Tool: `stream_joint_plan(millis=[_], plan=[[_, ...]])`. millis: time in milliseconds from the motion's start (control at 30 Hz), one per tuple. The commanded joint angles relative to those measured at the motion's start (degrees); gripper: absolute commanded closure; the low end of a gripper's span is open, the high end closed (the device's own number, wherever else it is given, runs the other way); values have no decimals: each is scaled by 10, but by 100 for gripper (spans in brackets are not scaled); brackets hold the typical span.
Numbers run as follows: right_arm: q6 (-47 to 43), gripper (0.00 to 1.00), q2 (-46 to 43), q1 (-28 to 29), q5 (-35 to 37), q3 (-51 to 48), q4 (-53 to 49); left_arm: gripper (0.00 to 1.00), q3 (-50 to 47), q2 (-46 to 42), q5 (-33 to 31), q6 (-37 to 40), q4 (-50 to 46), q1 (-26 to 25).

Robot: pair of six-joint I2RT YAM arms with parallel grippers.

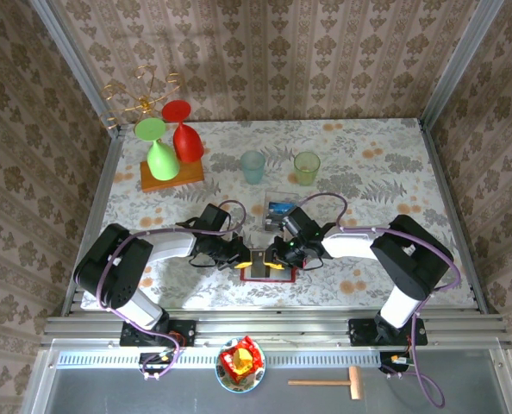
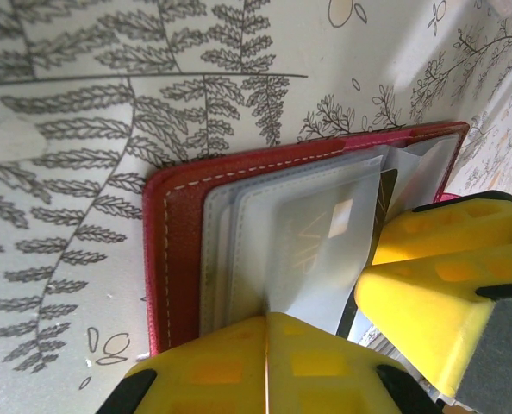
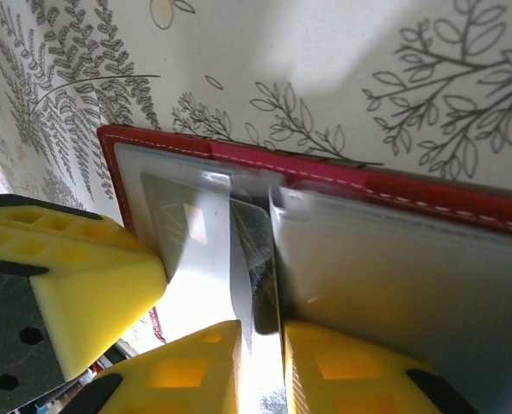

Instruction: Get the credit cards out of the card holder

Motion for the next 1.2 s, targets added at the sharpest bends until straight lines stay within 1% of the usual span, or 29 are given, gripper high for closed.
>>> stream_joint_plan(millis=[0,100,267,533,767,1167], plan=[[23,83,-2,-4,-20,-16,48,92,-10,16,-34,11,-33,1],[32,86,-1,-7,-28,-26,74,92,-9,15,-34,10,-34,1],[33,90,-2,-9,-25,-35,78,92,-9,13,-36,10,-37,1],[12,94,-31,-23,-13,-48,45,90,-21,1,-44,1,-34,1],[-15,96,-45,-32,-3,-42,0,90,-27,-8,-46,-7,-29,1],[-82,96,-81,-35,58,2,-151,89,-28,-8,-44,-9,-23,3]])
